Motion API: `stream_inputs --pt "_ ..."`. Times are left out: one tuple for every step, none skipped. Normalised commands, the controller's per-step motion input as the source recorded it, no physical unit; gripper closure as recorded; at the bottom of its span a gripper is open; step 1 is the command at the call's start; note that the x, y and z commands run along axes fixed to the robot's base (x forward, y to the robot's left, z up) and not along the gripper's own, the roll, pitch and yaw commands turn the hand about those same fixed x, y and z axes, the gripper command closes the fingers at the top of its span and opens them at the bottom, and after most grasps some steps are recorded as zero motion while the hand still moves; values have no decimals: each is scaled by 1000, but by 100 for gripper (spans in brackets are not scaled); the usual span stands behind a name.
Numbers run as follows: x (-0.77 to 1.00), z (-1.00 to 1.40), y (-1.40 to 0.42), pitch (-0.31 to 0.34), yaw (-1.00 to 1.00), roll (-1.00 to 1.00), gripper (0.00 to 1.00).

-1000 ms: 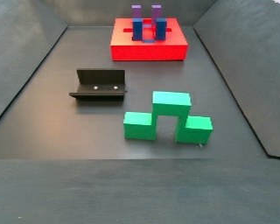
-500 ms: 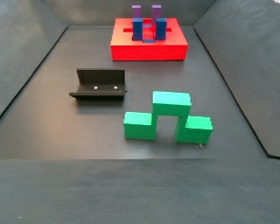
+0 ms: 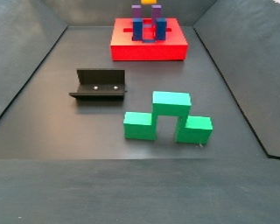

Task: Pick up the yellow object. Move up. Move to above the board. Insert the yellow object.
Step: Insert the yellow object.

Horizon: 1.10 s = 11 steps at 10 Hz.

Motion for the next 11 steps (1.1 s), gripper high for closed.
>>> stream_inputs --pt "51 -489 -91 0 334 106 100" --pt "234 -240 -197 0 377 204 100" --pt "214 -106 -269 0 357 260 100" --pt "17 -86 -369 0 106 377 100" --pt "-103 -140 -343 0 0 387 100" --pt "-131 -134 -326 0 -60 389 100" --pt "-103 -109 -320 0 -71 394 100" --pt "0 -46 -289 0 -69 454 100" --pt "34 0 -223 0 -100 447 100" --pt "174 0 -60 3 -103 381 100" --pt "189 0 0 9 -97 347 100"
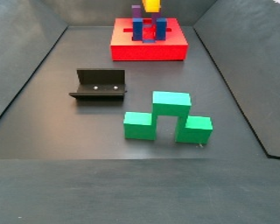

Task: Pick up the yellow object. Move up. Move to above the board. Insert the yellow object.
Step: Insert the yellow object.

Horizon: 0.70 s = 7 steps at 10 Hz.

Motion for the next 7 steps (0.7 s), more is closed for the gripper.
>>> stream_inputs --pt "189 0 0 7 -80 310 100" --pt "194 0 0 9 -63 267 100" --pt "137 0 11 10 -49 224 100" --pt "23 -57 83 20 -31 90 100" --pt "0 -231 160 59 -17 0 100" --pt "0 -226 223 74 -17 -39 100" --pt "0 -186 177 80 -17 -60 100"
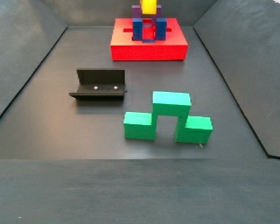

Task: Pick up the yellow object. Move up. Move to above the board. Insert the yellow object.
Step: Insert the yellow object.

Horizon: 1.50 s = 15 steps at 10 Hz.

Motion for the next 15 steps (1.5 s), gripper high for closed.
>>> stream_inputs --pt "0 -140 97 76 -9 -51 100" --pt "0 -129 9 69 0 -16 100" --pt "0 -149 0 70 0 0 100" --pt "0 -180 0 74 0 0 100" --pt "0 -171 0 80 0 0 100" --pt "0 -169 -20 76 0 0 100" --pt "0 -220 -37 67 0 0 100" --pt "109 -231 -77 79 -14 0 100" --pt "246 -174 -60 89 -69 -4 100" --pt "423 0 -129 123 -131 0 100" --pt "426 26 -174 234 -146 87 100" --pt "374 0 -171 247 -174 129 100" --pt "86 -223 -103 207 -174 77 100" --pt "0 -371 0 176 -160 0 100" --pt "0 -297 11 210 -180 -43 100"
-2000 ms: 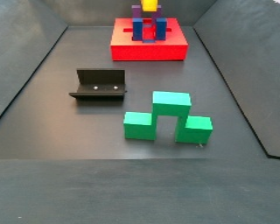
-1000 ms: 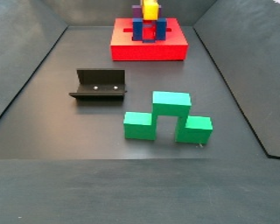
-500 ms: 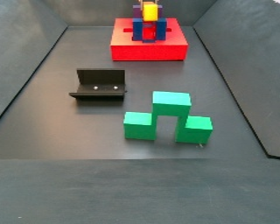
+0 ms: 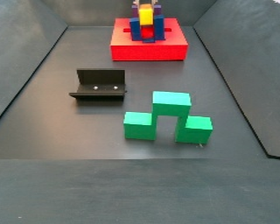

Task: Pick up the yellow object. Move up. Move to above the board. Insert the yellow object.
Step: Insert the yellow object.

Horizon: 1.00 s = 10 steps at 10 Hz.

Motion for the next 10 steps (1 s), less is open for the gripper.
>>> stream_inputs --pt "0 -286 0 247 -226 -77 100" --pt "0 -206 29 229 -154 -153 100" --pt "3 -169 186 247 -74 -269 100" --pt "0 -280 229 316 -106 -296 100" --pt "17 -220 237 326 -89 -329 100" --pt "77 -160 223 260 -37 -360 100" --pt "71 -23 31 159 0 -139 100" --pt "0 23 0 11 -54 0 100" --pt "-66 131 0 0 -60 34 100" --pt "-46 89 0 -9 71 130 100"
